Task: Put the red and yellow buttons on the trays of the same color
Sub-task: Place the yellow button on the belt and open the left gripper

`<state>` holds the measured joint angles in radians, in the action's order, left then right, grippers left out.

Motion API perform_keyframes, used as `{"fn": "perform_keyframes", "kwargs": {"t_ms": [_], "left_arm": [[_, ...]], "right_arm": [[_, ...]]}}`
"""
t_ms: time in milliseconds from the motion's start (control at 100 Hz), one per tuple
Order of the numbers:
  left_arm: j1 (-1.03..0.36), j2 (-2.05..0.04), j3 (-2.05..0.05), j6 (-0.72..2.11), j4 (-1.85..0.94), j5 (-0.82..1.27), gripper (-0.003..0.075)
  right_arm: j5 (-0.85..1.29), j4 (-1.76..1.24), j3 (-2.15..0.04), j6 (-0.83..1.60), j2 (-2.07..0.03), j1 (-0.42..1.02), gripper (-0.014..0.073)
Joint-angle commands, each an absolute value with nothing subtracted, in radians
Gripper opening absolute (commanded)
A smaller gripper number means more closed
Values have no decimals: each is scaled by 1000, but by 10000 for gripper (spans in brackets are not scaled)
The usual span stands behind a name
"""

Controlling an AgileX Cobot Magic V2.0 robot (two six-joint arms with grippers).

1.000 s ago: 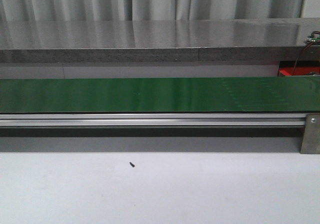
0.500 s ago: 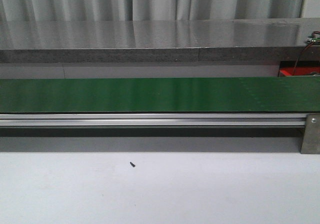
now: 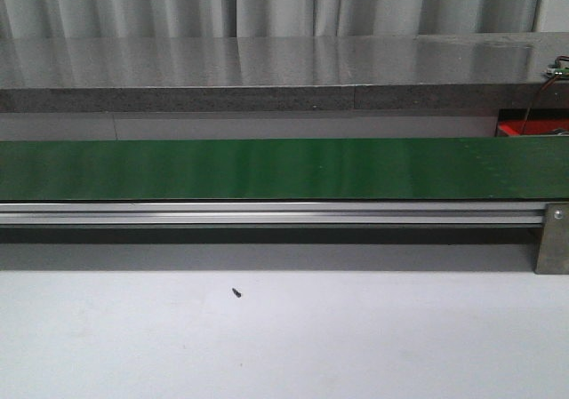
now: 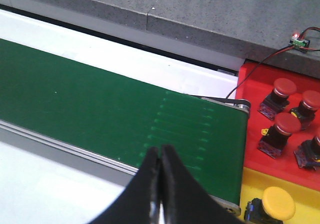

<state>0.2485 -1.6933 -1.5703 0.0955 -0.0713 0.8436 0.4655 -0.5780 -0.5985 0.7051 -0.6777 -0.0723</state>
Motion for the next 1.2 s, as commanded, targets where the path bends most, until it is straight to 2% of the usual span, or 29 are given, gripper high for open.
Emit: {"fn": "perform_keyframes", "kwargs": {"t_ms": [0, 420, 870, 990, 1110, 1190], "left_arm": [[228, -1626, -1556, 97, -81, 796, 114], [212, -1627, -1376, 122, -75, 639, 114], [212, -1692, -1367, 146, -75, 670, 131], [211, -1698, -1367, 148, -75, 671, 231], [211, -1698, -1369, 149, -75, 670, 435], [208, -1695, -1369, 149, -77, 673, 540]], "right_arm": [[408, -598, -624, 713, -675, -75, -68], [408, -598, -624, 713, -675, -75, -68], [408, -598, -624, 713, -675, -75, -68], [408, -598, -624, 713, -675, -75, -68], [408, -598, -624, 713, -675, -75, -68], [408, -598, -624, 713, -675, -75, -68]]}}
